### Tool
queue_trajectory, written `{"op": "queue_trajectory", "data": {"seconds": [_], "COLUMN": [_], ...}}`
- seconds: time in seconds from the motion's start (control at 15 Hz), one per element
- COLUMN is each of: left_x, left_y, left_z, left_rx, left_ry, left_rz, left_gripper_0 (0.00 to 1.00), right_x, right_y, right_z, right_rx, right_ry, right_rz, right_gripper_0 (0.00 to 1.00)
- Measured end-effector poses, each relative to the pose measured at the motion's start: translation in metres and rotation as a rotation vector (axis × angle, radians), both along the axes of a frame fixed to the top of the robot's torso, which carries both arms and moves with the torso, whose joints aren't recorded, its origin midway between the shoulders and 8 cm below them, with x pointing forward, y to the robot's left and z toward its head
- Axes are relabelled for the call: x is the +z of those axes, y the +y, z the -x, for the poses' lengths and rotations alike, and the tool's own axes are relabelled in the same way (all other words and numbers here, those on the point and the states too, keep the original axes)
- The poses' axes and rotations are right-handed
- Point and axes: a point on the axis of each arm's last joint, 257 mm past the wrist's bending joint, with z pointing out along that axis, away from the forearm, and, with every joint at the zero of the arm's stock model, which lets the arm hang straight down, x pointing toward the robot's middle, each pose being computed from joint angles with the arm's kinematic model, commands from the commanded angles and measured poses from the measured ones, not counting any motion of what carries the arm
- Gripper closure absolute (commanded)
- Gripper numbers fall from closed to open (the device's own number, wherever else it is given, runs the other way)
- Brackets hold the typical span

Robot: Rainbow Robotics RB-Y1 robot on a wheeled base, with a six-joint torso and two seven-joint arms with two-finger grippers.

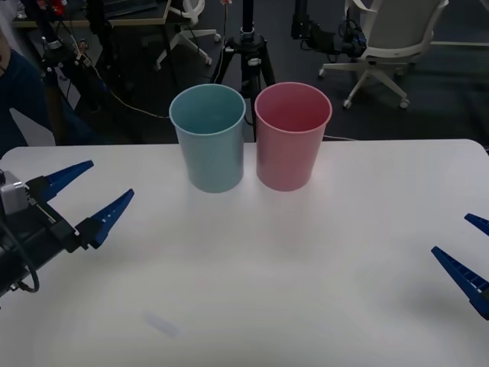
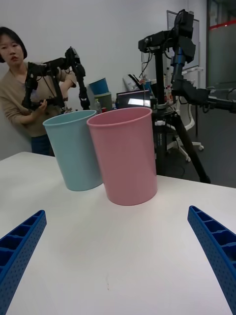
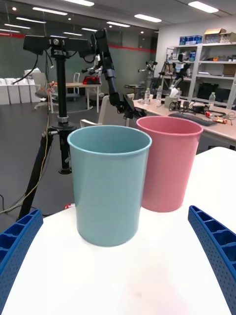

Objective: Grasp the object on the table and drop it into the matching bin: aluminum can to the light blue bin, PET bottle to the pink bin.

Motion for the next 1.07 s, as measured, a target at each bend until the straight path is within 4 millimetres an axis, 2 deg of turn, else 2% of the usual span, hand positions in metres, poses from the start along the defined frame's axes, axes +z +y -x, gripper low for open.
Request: {"op": "queue_trajectory", "data": {"seconds": [0.4, 0.8, 1.07], "left_x": [-0.037, -0.070, -0.084], "left_y": [0.036, 0.054, 0.063], "left_z": [0.043, 0.086, 0.101], "left_rx": [0.057, 0.104, 0.118], "left_ry": [0.077, 0.153, 0.180], "left_rz": [0.004, 0.023, 0.026], "left_gripper_0": [0.00, 0.00, 0.00], "right_x": [0.000, 0.000, 0.000], "right_y": [0.000, 0.000, 0.000], "right_z": [0.000, 0.000, 0.000], "right_rx": [0.000, 0.000, 0.000], "right_ry": [0.000, 0.000, 0.000], "right_rz": [0.000, 0.000, 0.000], "right_gripper_0": [0.00, 0.00, 0.00]}}
